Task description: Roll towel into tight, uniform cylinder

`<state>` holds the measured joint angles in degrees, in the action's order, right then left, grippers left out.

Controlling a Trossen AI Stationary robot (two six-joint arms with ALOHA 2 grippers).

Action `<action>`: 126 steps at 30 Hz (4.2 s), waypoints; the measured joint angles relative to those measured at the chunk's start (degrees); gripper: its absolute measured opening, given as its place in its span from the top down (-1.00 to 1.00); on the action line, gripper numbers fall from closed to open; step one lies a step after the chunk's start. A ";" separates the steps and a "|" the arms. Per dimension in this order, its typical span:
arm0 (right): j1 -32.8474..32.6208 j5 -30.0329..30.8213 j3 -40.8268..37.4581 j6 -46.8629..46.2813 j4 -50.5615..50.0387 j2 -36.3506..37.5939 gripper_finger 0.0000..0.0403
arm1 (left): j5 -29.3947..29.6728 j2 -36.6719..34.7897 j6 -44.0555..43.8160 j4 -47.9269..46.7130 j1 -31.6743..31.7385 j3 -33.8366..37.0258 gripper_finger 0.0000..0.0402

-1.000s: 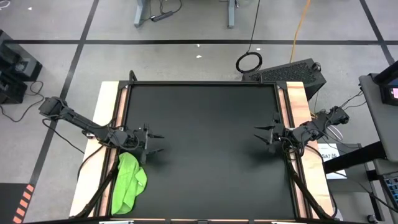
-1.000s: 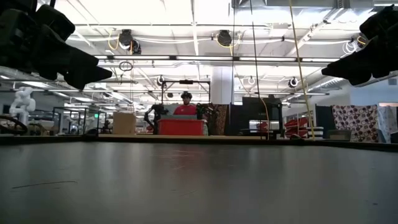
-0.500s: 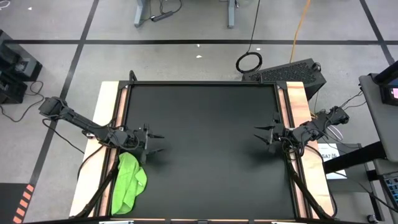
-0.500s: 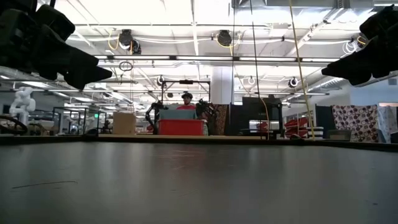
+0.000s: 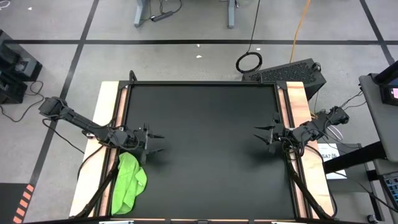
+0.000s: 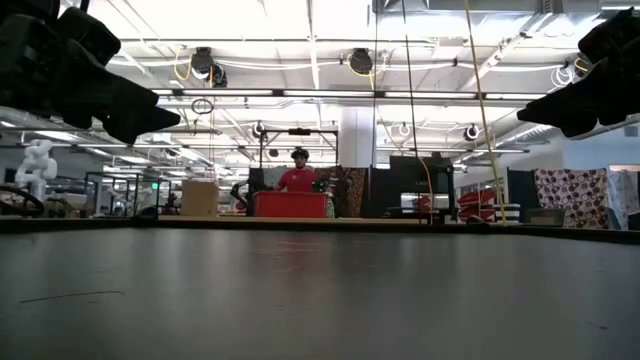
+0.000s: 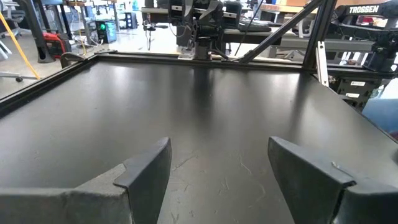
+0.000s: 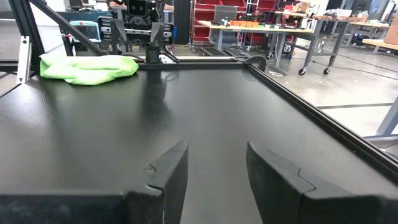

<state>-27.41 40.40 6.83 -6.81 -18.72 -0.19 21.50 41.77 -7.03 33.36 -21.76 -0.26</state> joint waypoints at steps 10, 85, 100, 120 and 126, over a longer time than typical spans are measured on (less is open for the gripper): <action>-0.01 0.00 0.00 0.00 0.00 -0.01 0.24 | -0.01 -0.01 -0.01 0.00 0.01 0.01 -0.35; 0.00 0.00 -0.01 0.00 -0.01 0.00 0.24 | 0.22 0.01 4.41 1.37 0.01 -0.01 -0.35; 0.01 0.20 0.00 13.81 0.00 -0.01 0.24 | -0.56 0.01 2.93 4.13 -0.02 -0.56 -0.35; -0.01 2.89 -0.02 14.72 3.25 -0.01 0.24 | -0.66 0.01 -1.31 6.23 -0.02 -0.71 -0.35; -0.01 3.20 -0.02 -4.99 9.25 -0.41 0.24 | -0.88 0.10 -10.16 0.22 -0.02 -0.76 -0.35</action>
<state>-27.42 43.60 6.81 -11.80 -9.47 -0.60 20.62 41.87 -17.19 33.59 -21.78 -1.02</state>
